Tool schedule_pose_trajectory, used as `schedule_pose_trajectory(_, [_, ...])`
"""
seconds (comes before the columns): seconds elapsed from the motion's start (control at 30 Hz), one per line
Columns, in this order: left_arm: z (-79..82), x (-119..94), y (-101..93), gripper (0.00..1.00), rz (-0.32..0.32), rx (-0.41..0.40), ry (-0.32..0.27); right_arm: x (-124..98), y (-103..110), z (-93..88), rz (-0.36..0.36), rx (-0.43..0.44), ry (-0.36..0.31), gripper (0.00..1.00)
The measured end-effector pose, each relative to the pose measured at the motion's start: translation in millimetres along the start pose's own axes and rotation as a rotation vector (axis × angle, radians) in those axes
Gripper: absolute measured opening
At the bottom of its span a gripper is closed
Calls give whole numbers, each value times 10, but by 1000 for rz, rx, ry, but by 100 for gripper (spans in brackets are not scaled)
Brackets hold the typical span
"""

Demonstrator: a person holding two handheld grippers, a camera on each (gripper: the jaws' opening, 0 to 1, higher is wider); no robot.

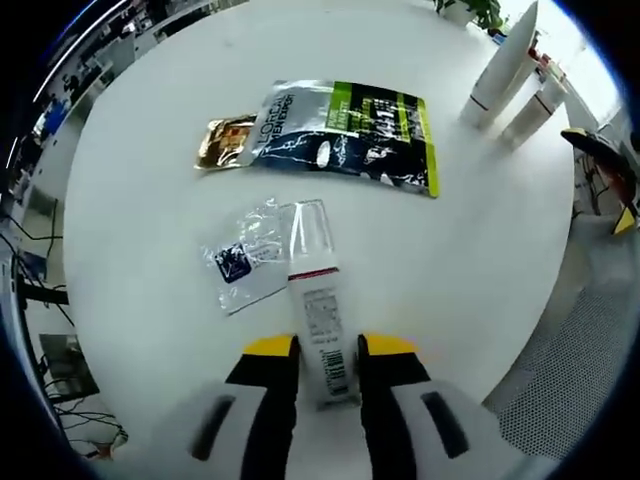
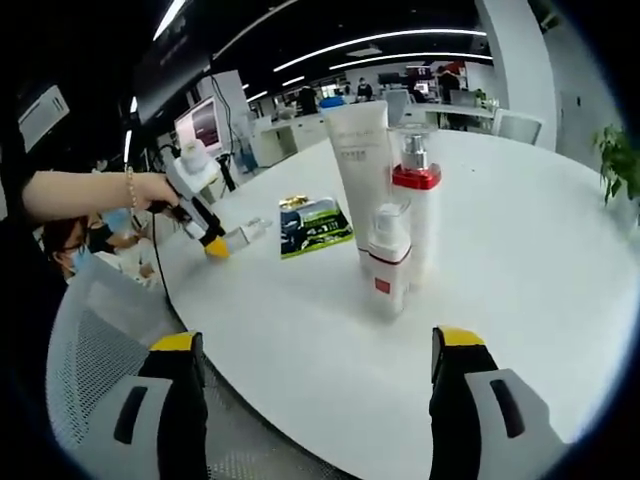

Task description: Arrange the skincare products in the storage area until every visible bottle or jar stands upright without overlapping.

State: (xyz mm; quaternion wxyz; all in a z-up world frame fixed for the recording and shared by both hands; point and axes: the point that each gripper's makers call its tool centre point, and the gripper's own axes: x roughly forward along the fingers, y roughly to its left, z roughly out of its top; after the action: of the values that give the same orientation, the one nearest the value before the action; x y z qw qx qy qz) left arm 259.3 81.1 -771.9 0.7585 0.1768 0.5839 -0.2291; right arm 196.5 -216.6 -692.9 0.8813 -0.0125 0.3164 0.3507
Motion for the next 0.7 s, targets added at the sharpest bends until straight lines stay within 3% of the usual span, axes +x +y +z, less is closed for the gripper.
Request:
schedule_pose_trajectory(0.33, [0,-22,-1,18,1,-43,-55,5,4,2,4,-4,-1,93])
schedule_pose_trajectory(0.47, [7,-38,-5,18,-7,-111,-90,16,11,-4,10,-9,1,93])
schedule_pose_trajectory(0.7, [15,-110,-113,18,-85,-213,-155,3,62,3,22,-11,1,90])
